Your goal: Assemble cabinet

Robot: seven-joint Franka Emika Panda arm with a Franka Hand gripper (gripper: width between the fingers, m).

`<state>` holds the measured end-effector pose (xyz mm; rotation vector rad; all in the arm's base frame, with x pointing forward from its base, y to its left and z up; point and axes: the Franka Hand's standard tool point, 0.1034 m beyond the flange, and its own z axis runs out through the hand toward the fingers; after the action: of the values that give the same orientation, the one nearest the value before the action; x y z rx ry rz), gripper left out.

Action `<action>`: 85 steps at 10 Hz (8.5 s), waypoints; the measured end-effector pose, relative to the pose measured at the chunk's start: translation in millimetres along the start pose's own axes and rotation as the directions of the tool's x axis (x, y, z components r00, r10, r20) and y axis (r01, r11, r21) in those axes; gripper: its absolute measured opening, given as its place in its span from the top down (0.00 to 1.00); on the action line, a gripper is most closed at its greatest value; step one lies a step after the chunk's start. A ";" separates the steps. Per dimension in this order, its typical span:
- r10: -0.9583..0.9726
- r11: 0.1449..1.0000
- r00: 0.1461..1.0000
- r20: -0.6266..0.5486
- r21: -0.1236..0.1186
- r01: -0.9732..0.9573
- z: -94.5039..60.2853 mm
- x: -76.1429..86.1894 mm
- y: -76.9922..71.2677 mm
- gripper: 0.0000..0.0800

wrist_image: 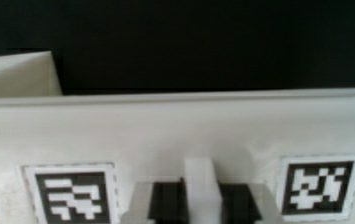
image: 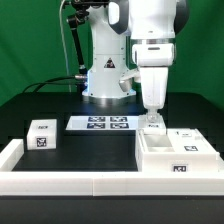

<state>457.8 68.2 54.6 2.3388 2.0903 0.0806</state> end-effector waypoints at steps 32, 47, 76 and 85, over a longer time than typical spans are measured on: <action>-0.079 0.996 0.997 0.016 0.049 0.078 1.5 6.4 122.2 0.91; 0.294 0.937 0.951 -0.099 -0.166 -0.307 -35.7 -5.0 55.8 0.00; 0.968 0.111 0.098 -0.230 0.042 -0.993 38.5 19.1 22.0 0.00; 0.951 0.151 0.137 -0.279 0.031 -0.988 52.4 20.0 42.8 0.00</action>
Offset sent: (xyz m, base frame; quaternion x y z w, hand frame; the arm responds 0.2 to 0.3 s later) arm 0.0135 -0.0006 0.0046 0.0071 -0.0064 -0.0367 0.9993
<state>504.6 84.8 4.5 3.1662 0.0506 0.5169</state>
